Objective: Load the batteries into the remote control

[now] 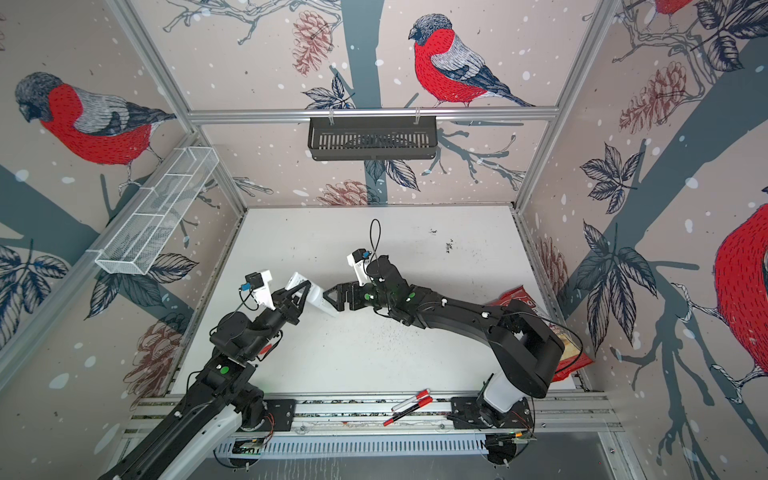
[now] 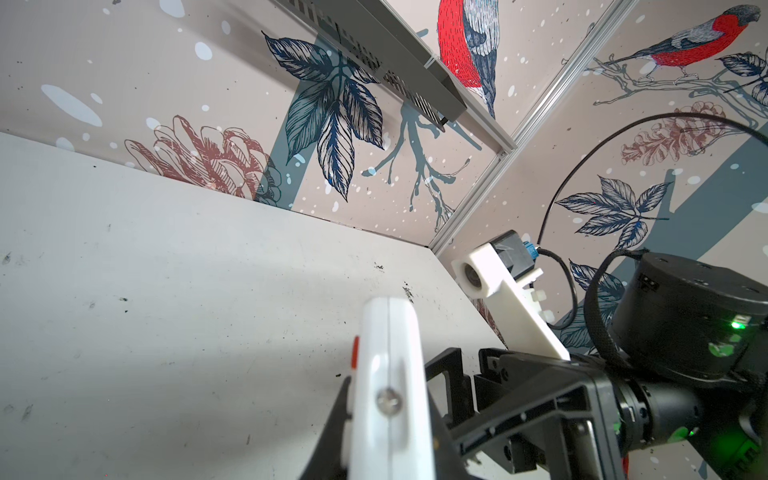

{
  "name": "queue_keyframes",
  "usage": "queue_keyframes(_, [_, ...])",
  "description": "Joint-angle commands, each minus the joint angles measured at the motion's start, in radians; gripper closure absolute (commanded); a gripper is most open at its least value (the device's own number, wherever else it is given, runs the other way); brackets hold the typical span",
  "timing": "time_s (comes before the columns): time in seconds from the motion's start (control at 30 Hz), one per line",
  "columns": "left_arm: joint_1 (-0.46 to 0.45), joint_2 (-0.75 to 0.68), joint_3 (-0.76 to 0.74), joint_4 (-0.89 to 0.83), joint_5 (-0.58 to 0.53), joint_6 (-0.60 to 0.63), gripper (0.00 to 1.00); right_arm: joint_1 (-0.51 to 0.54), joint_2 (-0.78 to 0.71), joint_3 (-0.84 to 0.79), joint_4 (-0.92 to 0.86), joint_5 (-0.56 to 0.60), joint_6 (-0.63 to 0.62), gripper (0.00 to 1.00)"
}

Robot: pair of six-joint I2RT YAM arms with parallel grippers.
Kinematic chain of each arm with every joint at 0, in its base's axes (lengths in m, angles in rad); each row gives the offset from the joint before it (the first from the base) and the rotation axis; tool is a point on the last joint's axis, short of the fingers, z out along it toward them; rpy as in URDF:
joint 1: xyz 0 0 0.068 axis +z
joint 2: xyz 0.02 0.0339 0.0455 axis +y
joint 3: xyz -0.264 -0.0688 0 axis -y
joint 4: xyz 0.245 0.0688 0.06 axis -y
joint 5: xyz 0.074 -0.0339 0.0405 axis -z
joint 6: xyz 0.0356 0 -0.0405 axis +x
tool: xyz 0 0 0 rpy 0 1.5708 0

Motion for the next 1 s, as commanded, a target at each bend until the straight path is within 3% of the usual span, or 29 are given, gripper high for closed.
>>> queue_keyframes(0.0, [-0.001,-0.006,0.007,0.043,0.001,0.009,1.0,0.005,0.008,0.002,0.054,-0.024,0.005,0.0])
queue_keyframes(0.97, [-0.001,-0.036,-0.008,0.066,0.029,0.003,1.0,-0.013,0.128,-0.033,0.097,0.008,0.119,0.0])
